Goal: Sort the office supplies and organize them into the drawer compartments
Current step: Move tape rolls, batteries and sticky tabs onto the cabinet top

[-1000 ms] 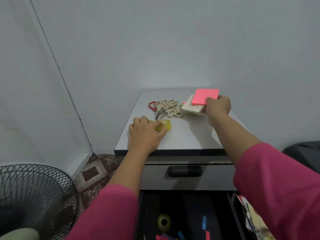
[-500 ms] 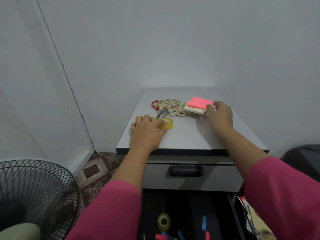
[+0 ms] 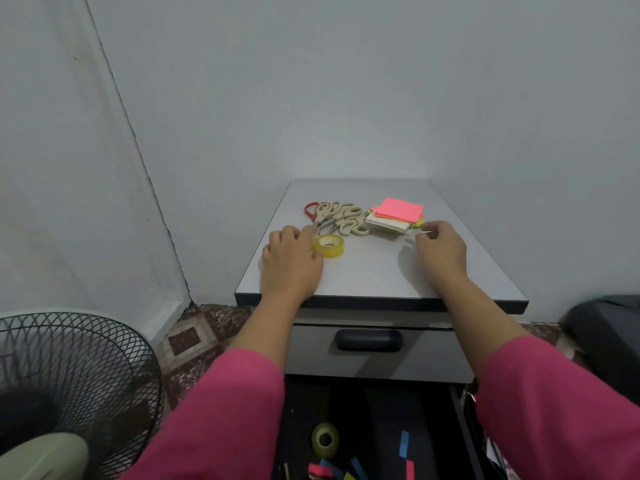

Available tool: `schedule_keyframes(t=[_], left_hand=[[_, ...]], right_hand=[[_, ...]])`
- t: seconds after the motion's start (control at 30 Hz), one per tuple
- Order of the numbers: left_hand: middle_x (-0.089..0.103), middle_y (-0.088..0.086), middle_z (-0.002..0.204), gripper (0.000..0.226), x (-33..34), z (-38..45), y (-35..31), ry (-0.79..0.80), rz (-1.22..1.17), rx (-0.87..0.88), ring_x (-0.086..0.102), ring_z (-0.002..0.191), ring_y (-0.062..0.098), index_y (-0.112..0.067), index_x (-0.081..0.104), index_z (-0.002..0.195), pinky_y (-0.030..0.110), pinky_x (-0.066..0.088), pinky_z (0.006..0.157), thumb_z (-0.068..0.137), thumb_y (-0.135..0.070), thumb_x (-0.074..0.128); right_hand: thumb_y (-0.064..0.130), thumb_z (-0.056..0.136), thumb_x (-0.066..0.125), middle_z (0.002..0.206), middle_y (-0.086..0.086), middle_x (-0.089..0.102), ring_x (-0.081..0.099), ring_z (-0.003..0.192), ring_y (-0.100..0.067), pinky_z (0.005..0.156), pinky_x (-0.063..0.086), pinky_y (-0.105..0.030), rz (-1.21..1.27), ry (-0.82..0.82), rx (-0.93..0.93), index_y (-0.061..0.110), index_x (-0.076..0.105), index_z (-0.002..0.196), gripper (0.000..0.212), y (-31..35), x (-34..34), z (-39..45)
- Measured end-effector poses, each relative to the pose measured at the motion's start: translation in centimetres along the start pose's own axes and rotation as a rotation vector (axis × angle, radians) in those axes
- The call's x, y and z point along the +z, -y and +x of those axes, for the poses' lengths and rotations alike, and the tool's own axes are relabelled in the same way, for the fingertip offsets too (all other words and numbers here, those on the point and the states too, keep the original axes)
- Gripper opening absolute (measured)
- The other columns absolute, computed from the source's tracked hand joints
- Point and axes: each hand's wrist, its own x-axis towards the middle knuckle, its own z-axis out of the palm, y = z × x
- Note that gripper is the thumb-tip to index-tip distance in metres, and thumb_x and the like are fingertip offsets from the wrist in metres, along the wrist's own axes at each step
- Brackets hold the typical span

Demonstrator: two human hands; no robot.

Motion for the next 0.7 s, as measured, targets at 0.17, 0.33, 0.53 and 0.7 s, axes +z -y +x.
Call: schedule_keyframes(t=[0.17,0.33,0.53,0.7], left_hand=[[0.052,0.004,0.121,0.029,-0.2,-0.4,0.0,-0.043,-0.092,-0.109,0.04,0.113,0.023,-0.015,0.056,0.117,0.037,0.041,0.09,0.092,-0.015,0.042],[0.052,0.003,0.122,0.031,-0.1,-0.3,0.1,-0.044,-0.117,-0.094,0.04,0.114,0.023,-0.016,0.057,0.12,0.038,0.042,0.092,0.093,-0.012,0.043],[0.052,0.004,0.12,0.03,0.0,-0.6,0.1,-0.084,-0.122,-0.042,0.039,0.113,0.023,-0.018,0.054,0.117,0.038,0.043,0.088,0.09,-0.009,0.045],[0.056,0.011,0.108,0.026,-0.1,-1.5,0.1,-0.217,-0.234,0.104,0.044,0.101,0.029,-0.01,0.06,0.108,0.039,0.043,0.082,0.087,-0.002,0.048]], right_hand=[[0.009,0.092,0.044,0.103,-0.002,0.053,0.049,0.092,-0.019,0.077,0.037,-0.028,-0.008,0.011,0.0,0.01,0.056,0.12,0.03,0.1,-0.1,-0.3],[0.008,0.092,0.043,0.104,-0.003,0.053,0.049,0.093,-0.02,0.078,0.037,-0.027,-0.024,0.013,-0.004,0.01,0.056,0.12,0.031,0.1,-0.1,-0.2],[0.01,0.093,0.045,0.104,-0.001,0.056,0.049,0.092,-0.015,0.077,0.036,-0.024,-0.011,0.018,-0.053,0.012,0.06,0.114,0.027,0.5,-0.3,-1.0],[0.017,0.091,0.052,0.089,-0.001,0.068,0.059,0.08,-0.012,0.073,0.048,-0.025,0.176,0.02,-0.179,0.023,0.064,0.091,0.013,1.1,-0.6,-5.1]])
